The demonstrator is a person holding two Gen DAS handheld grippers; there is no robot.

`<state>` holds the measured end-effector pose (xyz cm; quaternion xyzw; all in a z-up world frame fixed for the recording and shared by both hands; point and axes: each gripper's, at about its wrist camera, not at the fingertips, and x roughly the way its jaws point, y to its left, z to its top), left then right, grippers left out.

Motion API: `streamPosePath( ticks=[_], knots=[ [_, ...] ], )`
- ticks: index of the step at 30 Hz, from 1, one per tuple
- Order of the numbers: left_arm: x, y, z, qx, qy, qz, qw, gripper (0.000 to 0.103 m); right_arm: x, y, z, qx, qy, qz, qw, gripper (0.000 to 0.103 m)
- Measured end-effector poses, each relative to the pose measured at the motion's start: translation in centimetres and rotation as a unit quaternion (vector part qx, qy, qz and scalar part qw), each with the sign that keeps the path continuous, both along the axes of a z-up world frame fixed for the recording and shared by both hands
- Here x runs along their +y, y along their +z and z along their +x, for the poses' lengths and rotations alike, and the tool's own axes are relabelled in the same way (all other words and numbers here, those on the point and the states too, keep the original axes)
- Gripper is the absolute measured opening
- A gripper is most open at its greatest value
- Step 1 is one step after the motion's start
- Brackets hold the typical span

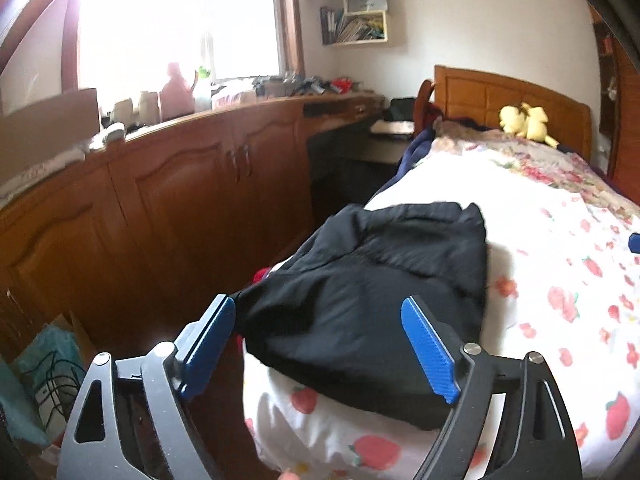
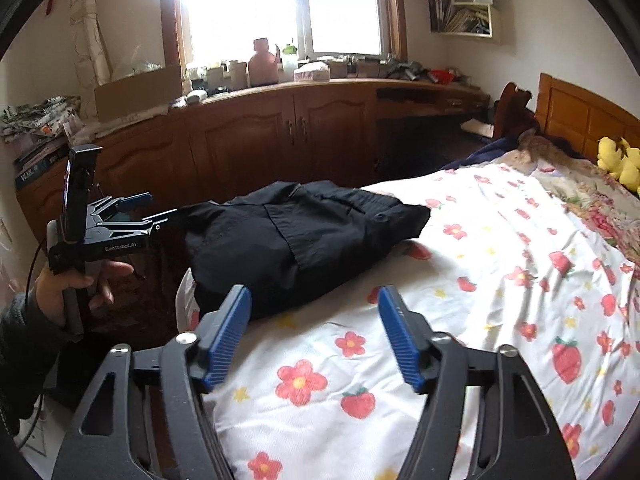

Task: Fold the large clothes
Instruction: 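Lower the coat onto the bed edge and open both tools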

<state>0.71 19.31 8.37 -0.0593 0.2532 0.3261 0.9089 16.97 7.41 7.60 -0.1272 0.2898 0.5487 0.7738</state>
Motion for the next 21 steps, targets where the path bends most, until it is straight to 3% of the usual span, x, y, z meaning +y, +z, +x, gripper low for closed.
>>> streamPosePath(
  ticks=[4,6,9,21],
  knots=[
    [-3.2,2.1,-1.0,-0.015,-0.019,0.013,0.9996,0.093,-2.7,1.3,-0.4,-0.007,-0.013,0.008,1.0,0.071],
    [-5.0,2.9,-1.1,-0.02,-0.031,0.019,0.9992,0.094,-4.1,1.7,-0.6,-0.012,-0.022,0.012,1.0,0.079],
    [-7.8,3.7,-1.1,-0.019,-0.045,0.031,0.9984,0.094,-6.2,2.2,-0.8,-0.016,-0.033,0.016,0.999,0.081],
    [-17.7,4.3,0.0,-0.026,-0.142,0.0,0.9895,0.094,-16.1,1.3,-0.9,-0.021,-0.122,0.012,0.992,0.082]
  ],
)
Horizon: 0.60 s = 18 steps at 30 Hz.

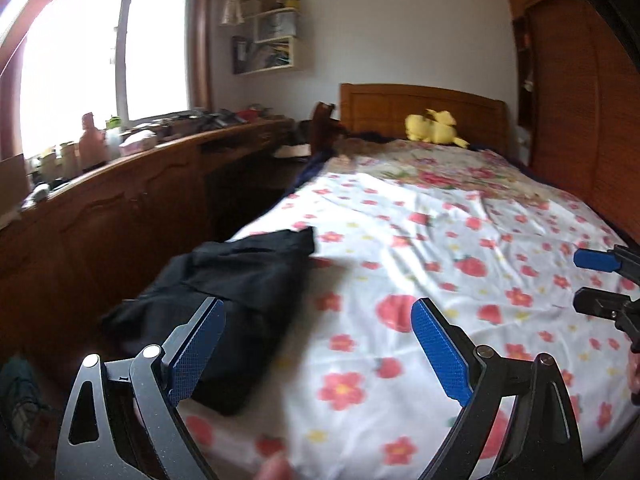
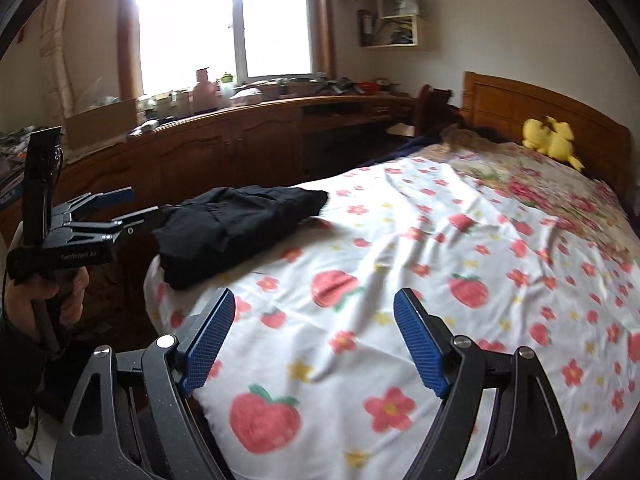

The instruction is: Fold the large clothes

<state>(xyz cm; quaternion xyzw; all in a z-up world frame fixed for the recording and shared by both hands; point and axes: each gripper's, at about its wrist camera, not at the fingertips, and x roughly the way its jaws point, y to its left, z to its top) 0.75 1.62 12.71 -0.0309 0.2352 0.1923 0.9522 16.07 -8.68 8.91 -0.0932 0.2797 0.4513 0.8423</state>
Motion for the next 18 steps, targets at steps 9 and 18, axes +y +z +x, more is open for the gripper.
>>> streamPosePath(
  ticks=[9,18],
  knots=[
    [-5.8,-0.5,3.1,0.012,-0.079,-0.018,0.9967,0.094,-8.2,-1.5,-0.2,-0.001,-0.08,-0.004,0.997,0.082],
    [-12.6,-1.6,5.3,0.03,-0.133,-0.006,0.9906,0.094,-17.1,-4.3,-0.9,0.008,-0.166,-0.015,0.986,0.082]
  ],
)
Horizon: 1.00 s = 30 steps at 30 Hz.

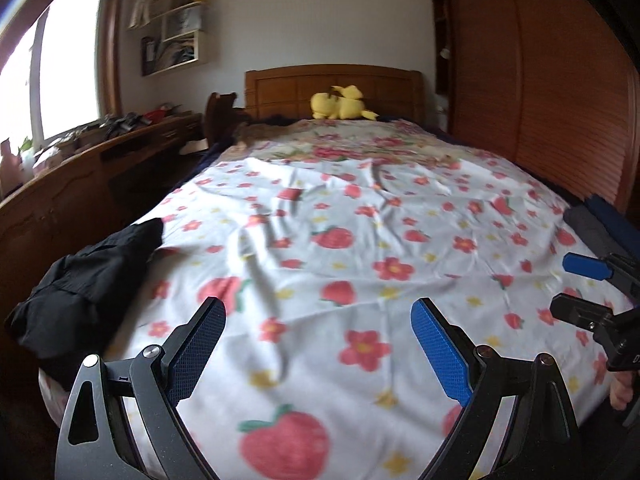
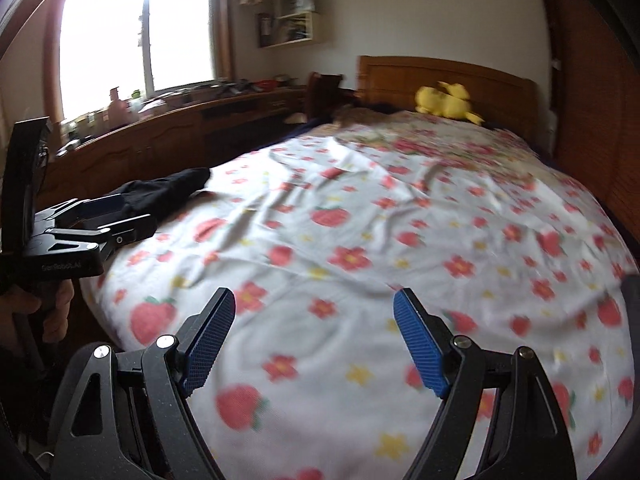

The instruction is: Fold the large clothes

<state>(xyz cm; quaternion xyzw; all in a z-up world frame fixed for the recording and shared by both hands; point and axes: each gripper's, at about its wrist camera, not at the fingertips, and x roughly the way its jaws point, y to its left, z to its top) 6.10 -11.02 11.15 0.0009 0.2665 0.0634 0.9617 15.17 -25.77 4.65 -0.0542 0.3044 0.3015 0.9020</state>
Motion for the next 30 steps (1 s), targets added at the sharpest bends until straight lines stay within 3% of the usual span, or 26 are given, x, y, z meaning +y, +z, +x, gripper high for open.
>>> streamPosePath(
  ticks=[6,14,24,30],
  knots=[
    [-3.4,0.3,0.5,-0.006,-0.039,-0.015,0.9991,0.094,-5.5,-0.1,-1.0,0.007,-0.059,0.014,0.998,0.082],
    [-5.8,3.1,-0.3,-0.03,-0.075,-0.023,0.9965,0.094,-10.8,3.7,-4.2,-0.041,-0.15,0.025,0.988,0.082],
    [-6.7,7.7,-6.7,-0.09,-0.084,-0.008,0.9924,0.095,-12.3,8.8,-8.3,-0.086,-0.186,0.057,0.977,0.082],
    [-7.2,8.5,-9.5,-0.108,-0.083,0.004,0.9906,0.095,-12.0,11.0,-9.4,-0.106,-0.183,0.068,0.975,0.082]
  ],
)
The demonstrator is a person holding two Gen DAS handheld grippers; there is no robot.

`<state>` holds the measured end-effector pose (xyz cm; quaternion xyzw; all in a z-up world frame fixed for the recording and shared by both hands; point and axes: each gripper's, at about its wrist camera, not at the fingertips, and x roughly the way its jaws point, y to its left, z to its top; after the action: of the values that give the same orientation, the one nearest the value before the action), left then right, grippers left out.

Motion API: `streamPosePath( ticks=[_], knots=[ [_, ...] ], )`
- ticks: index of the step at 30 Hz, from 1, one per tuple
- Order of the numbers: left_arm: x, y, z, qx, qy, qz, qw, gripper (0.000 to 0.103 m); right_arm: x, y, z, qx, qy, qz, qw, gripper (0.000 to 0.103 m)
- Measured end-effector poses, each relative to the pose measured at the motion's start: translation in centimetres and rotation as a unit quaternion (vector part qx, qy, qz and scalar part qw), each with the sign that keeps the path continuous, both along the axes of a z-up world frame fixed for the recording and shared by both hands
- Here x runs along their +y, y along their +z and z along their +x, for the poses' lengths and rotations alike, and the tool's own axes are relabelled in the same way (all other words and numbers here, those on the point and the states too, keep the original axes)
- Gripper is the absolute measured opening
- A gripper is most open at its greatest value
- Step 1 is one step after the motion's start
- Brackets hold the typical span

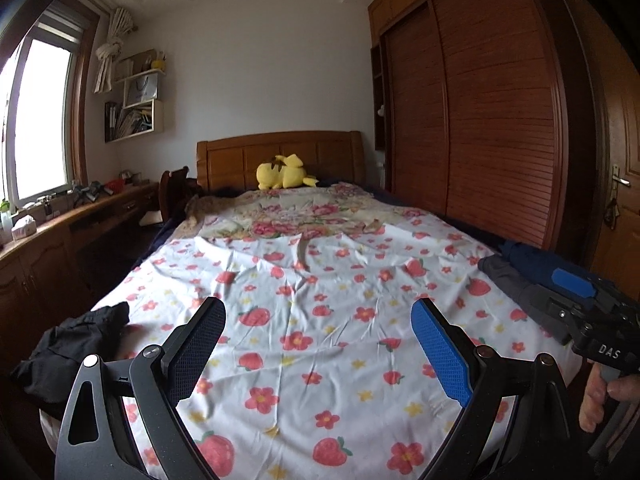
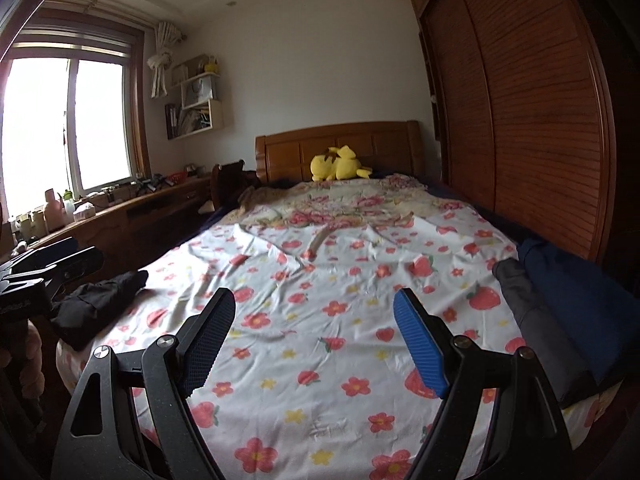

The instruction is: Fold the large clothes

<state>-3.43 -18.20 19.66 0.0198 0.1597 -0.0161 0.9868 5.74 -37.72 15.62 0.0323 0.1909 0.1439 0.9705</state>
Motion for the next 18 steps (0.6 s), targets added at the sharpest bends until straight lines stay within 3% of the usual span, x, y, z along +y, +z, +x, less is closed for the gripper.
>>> streamPosePath(
  ticks=[18],
  knots=[
    [0.0,-0.5,0.1,0.004,0.016,-0.011,0.9998,0.095,0.9,1.4,-1.2,-0.017,0.009,0.002,1.0,0.082]
  ],
)
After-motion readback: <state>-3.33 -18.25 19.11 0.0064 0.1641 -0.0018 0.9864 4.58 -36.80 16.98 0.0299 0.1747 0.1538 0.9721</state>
